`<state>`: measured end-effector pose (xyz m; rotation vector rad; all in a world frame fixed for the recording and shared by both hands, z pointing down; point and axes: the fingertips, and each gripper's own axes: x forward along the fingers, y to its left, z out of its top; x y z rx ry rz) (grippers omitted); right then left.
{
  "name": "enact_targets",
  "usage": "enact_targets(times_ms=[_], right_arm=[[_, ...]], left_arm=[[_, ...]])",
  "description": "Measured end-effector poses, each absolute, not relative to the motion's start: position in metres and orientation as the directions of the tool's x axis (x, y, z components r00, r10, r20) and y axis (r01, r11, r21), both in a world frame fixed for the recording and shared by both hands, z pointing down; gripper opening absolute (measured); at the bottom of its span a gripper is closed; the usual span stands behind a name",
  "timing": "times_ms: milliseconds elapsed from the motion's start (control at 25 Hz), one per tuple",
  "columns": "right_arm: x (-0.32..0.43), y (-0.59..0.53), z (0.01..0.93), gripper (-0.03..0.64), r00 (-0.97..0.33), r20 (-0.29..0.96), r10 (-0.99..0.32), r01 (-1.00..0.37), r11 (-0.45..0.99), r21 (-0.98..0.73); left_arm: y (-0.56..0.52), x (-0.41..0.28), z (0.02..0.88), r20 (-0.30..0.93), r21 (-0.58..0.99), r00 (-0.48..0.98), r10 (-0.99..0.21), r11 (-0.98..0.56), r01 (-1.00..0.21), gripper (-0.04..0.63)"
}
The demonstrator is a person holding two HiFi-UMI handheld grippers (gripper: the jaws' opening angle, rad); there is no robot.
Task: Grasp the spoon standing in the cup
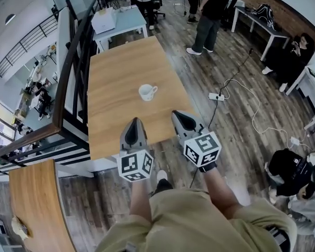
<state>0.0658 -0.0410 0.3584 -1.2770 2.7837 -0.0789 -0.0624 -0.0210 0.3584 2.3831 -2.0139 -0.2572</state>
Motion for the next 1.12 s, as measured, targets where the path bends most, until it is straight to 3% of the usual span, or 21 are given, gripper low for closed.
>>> enact_targets(times_ms=[520, 1120], right_arm=[[-0.045, -0.192, 0.366, 0.014, -0.631, -0.041, -0.775, -0.774, 0.632, -0.034], [-0.032, -0.308, 0.468, 0.014, -0.576, 0.161, -0.802, -0.817, 0.571, -0.081]], left_arm=[[-0.182, -0.159, 0.361, -0.114, 0.136, 0.227, -0.967, -0.241, -0.961, 0.005], [-0.283, -0.16, 0.433, 0.041, 0.121, 0.238, -0.97, -0.231, -0.965, 0.005]])
